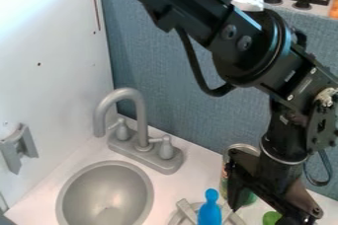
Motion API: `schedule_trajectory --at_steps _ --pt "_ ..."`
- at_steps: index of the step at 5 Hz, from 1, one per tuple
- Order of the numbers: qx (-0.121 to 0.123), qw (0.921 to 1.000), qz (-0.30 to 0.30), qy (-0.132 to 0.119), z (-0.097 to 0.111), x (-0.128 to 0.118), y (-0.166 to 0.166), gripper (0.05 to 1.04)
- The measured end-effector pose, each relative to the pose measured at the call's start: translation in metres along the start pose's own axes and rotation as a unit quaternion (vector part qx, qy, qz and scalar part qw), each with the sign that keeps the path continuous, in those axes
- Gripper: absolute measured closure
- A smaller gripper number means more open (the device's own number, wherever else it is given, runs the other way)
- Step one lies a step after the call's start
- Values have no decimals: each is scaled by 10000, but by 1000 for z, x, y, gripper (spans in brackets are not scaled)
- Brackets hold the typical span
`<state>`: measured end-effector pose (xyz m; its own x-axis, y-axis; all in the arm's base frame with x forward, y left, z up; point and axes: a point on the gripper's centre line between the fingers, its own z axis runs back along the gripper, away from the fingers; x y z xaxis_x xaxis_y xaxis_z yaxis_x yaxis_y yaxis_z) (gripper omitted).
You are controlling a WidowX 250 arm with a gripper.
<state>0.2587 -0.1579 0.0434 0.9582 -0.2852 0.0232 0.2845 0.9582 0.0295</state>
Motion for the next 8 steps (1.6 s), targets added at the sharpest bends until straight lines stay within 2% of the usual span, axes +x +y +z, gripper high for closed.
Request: schedule_trajectory --at_steps 1,2,3,5,6,8 --pt "34 9999 -8 142 -8 -3 0 83" --pt "62 9999 -80 45 -12 10 -2 83" --pt "236 9996 -140 70 -25 28 -2 83" --pt "283 9986 -278 348 -60 62 4 83" --pt "181 9987 -314 346 -66 73 2 83" --pt "127 9987 -232 426 -83 84 7 83"
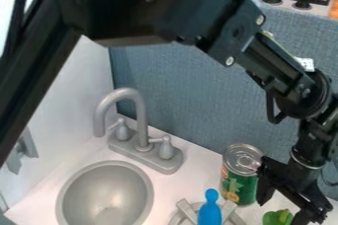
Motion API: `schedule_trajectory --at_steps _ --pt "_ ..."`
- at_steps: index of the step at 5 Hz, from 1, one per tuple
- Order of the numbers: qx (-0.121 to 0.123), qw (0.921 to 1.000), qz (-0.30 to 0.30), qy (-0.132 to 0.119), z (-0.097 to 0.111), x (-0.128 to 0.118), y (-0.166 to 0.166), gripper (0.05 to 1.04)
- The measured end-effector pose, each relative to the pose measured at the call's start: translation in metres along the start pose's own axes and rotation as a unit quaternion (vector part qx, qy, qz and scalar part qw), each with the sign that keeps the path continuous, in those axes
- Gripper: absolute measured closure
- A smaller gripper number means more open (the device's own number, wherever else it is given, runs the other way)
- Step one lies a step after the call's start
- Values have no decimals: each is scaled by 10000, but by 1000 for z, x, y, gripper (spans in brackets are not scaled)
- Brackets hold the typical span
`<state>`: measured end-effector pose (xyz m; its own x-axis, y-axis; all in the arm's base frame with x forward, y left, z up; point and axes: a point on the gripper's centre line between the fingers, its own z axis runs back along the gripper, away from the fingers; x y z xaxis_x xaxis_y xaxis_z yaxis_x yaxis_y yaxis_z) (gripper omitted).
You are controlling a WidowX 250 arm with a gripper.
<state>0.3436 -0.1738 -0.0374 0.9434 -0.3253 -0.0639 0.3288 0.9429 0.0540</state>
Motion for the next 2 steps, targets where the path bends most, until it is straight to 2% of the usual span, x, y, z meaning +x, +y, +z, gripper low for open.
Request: schedule_trajectory --at_steps 1,2 --pt "-6 10000 5 1 -8 8 -2 105" --pt "-36 10000 26 14 -13 12 -4 233"
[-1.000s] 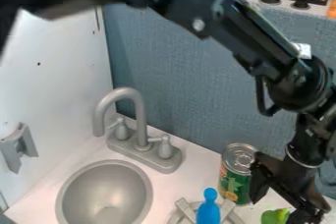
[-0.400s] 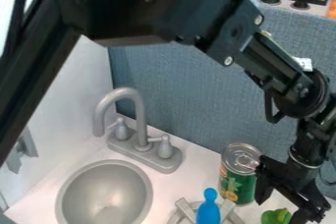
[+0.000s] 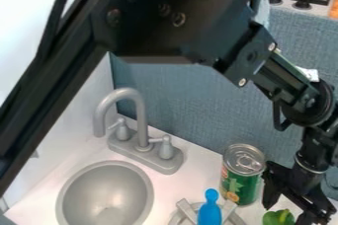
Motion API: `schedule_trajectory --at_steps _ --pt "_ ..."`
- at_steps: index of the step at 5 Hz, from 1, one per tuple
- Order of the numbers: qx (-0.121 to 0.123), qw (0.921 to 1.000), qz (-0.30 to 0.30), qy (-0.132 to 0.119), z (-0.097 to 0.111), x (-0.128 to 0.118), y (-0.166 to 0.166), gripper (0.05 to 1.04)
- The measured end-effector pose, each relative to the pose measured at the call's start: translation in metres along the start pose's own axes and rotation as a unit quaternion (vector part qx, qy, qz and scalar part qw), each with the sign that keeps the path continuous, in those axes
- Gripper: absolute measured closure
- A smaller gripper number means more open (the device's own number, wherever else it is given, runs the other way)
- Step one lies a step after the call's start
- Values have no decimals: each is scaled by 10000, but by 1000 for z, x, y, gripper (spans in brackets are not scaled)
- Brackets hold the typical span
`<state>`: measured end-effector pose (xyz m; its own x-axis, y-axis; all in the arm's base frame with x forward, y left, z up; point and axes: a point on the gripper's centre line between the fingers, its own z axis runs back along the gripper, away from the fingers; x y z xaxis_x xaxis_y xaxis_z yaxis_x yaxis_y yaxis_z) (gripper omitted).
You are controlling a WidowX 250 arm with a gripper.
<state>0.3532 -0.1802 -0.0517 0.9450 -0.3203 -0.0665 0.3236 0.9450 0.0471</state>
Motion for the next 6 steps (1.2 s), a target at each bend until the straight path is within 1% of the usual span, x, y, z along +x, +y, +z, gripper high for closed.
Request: schedule_trajectory --at_steps 1,2,3,4,5,6 --pt "8 10000 83 -25 -1 1 0 561" --pt "-36 10000 15 -48 -2 0 -1 805" --pt "-132 9999 -63 -1 -1 -7 -3 929" --pt "-176 9998 -125 -3 6 -13 -4 974" --pt "-209 9992 -274 -187 36 -14 -12 977" --pt "-196 9978 -595 -225 45 -21 -44 977"
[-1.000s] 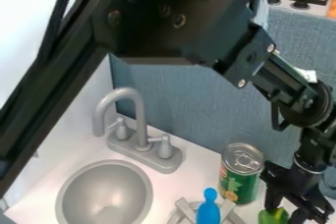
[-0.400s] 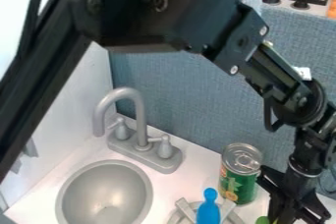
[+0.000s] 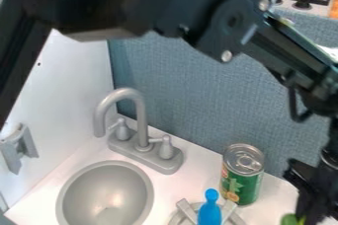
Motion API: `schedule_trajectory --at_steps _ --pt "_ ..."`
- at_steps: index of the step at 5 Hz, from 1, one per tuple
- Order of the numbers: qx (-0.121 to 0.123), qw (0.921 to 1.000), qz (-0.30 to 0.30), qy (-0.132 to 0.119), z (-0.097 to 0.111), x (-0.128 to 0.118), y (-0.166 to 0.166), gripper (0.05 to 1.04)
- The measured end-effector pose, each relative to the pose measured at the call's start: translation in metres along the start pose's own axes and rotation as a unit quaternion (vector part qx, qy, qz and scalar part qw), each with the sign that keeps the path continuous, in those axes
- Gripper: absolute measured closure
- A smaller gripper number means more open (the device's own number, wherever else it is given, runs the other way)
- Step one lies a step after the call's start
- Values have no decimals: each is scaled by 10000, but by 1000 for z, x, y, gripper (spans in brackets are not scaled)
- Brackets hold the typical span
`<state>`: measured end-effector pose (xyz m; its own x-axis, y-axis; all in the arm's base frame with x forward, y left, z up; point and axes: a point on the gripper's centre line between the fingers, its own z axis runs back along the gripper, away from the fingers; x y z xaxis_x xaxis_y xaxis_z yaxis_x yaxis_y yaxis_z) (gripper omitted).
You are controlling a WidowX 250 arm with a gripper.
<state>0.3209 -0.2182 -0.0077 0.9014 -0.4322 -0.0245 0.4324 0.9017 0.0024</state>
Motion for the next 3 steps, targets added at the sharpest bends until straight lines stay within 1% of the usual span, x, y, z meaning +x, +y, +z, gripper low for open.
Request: schedule_trajectory --at_steps 1,2,3 --pt "-104 9998 -180 50 0 -5 -23 977" --pt "-174 9988 -458 41 0 -8 -40 977" --pt "-252 9975 -656 -88 1 -8 -59 977"
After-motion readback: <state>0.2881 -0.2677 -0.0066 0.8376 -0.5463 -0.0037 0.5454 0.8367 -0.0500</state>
